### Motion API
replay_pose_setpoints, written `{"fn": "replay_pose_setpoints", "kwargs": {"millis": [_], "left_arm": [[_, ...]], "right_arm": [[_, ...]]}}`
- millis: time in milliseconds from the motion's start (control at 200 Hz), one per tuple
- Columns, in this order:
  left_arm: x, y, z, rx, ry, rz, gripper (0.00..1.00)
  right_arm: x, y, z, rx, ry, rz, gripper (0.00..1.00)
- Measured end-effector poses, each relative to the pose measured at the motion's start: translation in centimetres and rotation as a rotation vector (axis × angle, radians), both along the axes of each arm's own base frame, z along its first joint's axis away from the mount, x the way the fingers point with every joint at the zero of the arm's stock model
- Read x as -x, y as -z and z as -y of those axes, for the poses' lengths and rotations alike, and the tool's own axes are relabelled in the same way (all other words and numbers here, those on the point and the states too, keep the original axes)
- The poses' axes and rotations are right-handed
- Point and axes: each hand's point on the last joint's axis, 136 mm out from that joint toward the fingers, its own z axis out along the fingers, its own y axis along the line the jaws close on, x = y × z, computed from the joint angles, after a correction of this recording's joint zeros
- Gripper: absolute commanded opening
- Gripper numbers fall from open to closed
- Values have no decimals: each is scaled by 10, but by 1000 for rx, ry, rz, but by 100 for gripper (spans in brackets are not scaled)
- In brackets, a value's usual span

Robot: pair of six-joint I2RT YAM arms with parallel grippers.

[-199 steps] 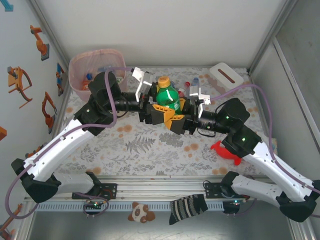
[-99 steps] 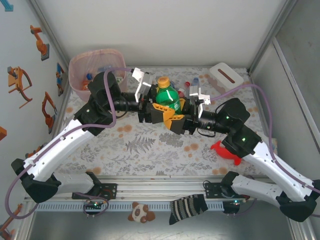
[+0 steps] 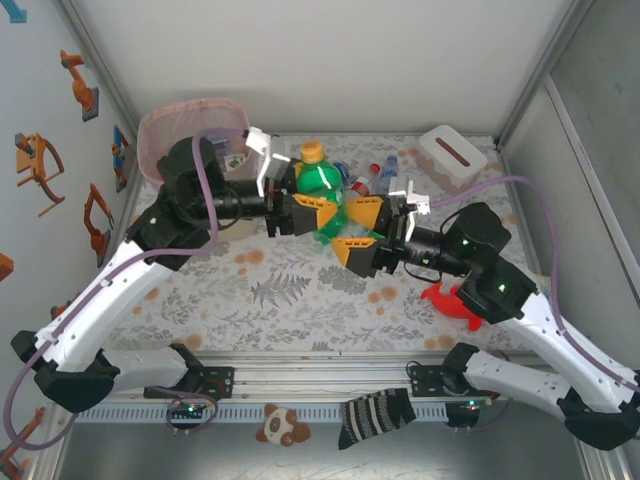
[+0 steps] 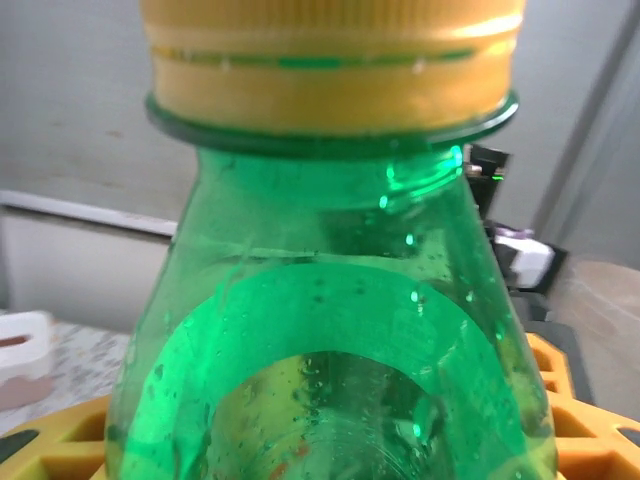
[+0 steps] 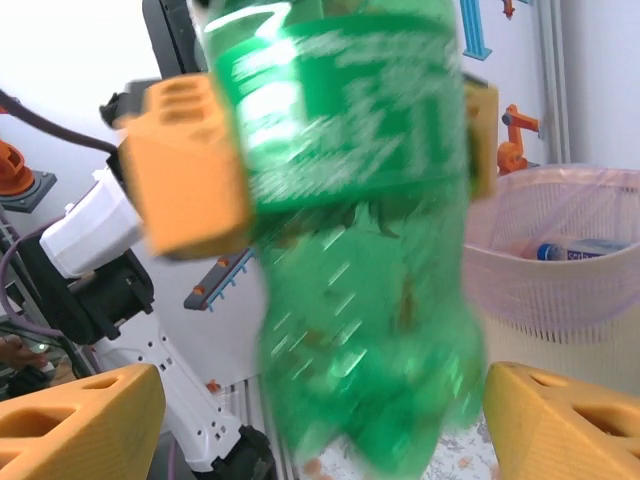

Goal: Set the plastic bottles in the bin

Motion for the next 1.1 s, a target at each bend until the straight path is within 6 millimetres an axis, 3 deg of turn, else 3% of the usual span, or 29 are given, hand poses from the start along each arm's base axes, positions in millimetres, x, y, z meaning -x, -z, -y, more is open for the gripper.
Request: {"fn": "replay_pose_setpoints", "kwargs": {"millis": [150,361,596,871,1102], "left_arm": [[-49,-2,-30,-44,-270,-16,53],[-109,9,-86,-168,-627,-68,53],[-176,44,-164,-317,-974,-196,53],[-231,80,-239,-460,-1225,-347,52],[-267,106,-281,-576,-1344,-451,52]], "right_arm": [[-6,4,11,29,80,-7,82],[-34,13,25,110,265,-38,80],[-48,30,28,178,341,-65,80],[-51,38,28,206,352,-81,79],[-52,41,27,214,351,-85,79]]}}
